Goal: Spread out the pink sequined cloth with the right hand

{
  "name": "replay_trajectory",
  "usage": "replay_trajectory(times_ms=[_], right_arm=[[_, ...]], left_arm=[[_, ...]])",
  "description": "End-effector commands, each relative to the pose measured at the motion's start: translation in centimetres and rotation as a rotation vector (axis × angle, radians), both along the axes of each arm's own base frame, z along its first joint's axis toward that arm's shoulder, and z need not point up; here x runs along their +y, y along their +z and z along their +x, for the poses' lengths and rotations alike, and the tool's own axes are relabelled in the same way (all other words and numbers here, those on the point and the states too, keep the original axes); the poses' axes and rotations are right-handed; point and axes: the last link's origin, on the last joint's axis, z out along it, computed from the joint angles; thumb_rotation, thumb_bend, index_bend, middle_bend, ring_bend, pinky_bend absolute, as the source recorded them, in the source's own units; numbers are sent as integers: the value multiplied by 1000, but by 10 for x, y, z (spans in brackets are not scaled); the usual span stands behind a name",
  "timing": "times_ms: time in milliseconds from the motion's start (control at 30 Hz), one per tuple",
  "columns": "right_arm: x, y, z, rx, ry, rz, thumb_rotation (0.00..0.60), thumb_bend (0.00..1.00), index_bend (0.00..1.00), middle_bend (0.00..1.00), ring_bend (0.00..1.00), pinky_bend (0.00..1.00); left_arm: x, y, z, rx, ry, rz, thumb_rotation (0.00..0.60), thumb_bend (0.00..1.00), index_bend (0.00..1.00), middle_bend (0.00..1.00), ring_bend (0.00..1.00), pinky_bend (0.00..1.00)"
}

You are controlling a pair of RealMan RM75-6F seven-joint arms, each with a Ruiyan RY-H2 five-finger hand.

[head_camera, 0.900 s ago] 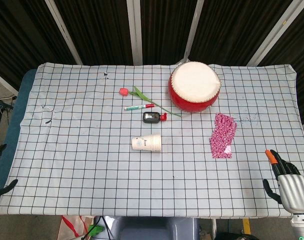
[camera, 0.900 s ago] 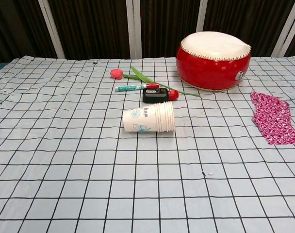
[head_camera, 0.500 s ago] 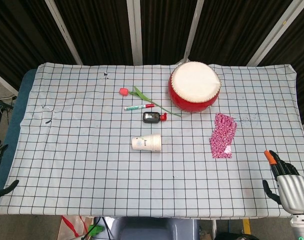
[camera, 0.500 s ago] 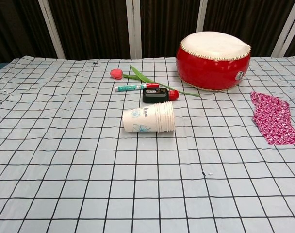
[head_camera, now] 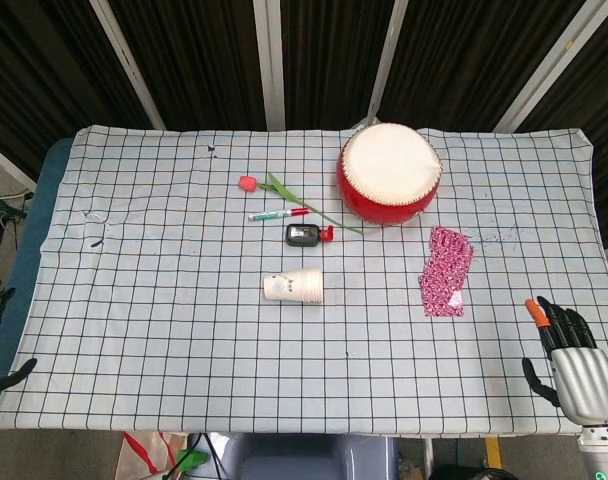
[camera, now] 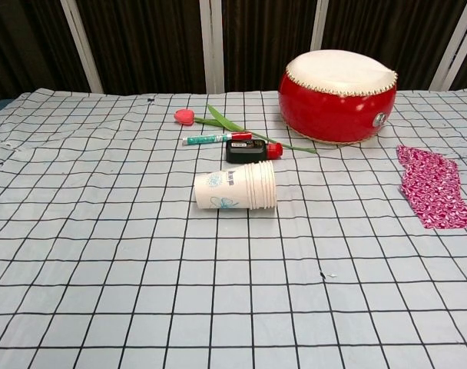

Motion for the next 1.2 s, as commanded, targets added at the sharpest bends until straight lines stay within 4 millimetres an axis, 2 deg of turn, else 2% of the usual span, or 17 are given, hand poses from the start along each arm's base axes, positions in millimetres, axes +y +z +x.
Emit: replay_trajectory(times_ms=[33, 267, 400, 500, 567, 667, 767, 833, 933, 1200], right_arm=[[0, 0, 0, 1, 6, -4, 600, 456, 0, 50, 83, 95], [2, -1, 0, 5, 1, 7, 600, 456, 0, 50, 88, 95], [0, -7, -2, 15, -17, 45, 600, 456, 0, 101, 187, 101], [-4, -15, -5, 43, -36, 95, 600, 456, 0, 258, 325, 144], [-8, -22, -7, 47, -56, 114, 600, 456, 0, 399, 438, 195], [-16, -30, -9, 46, -76, 133, 600, 456, 5, 544, 580, 279], [-23, -37, -10, 68, -84, 158, 600, 456, 23, 661, 685, 398], [-27, -41, -11, 89, -88, 173, 600, 462, 29, 694, 710, 440], [-38, -48, -11, 126, -98, 194, 600, 528, 43, 743, 747, 484], [-62, -62, -14, 205, -141, 258, 600, 737, 71, 803, 792, 502]], left_arm=[[-1, 1, 0, 0, 0, 4, 600, 247, 104, 0, 0, 19], [-1, 1, 0, -4, 2, 5, 600, 247, 104, 0, 0, 19], [0, -1, 0, -3, 3, -5, 600, 247, 104, 0, 0, 20], [0, -2, 1, -1, 4, -13, 600, 247, 104, 0, 0, 19], [0, -2, 1, 0, 4, -13, 600, 247, 104, 0, 0, 19], [1, -2, 0, -1, 8, -9, 600, 247, 104, 0, 0, 19], [1, -1, 0, -2, 13, -8, 600, 247, 104, 0, 0, 19], [1, -1, 0, -2, 13, -9, 600, 247, 104, 0, 0, 20], [1, -1, 0, -4, 11, -7, 600, 247, 104, 0, 0, 19], [1, -1, 0, -4, 10, -9, 600, 247, 104, 0, 0, 19]])
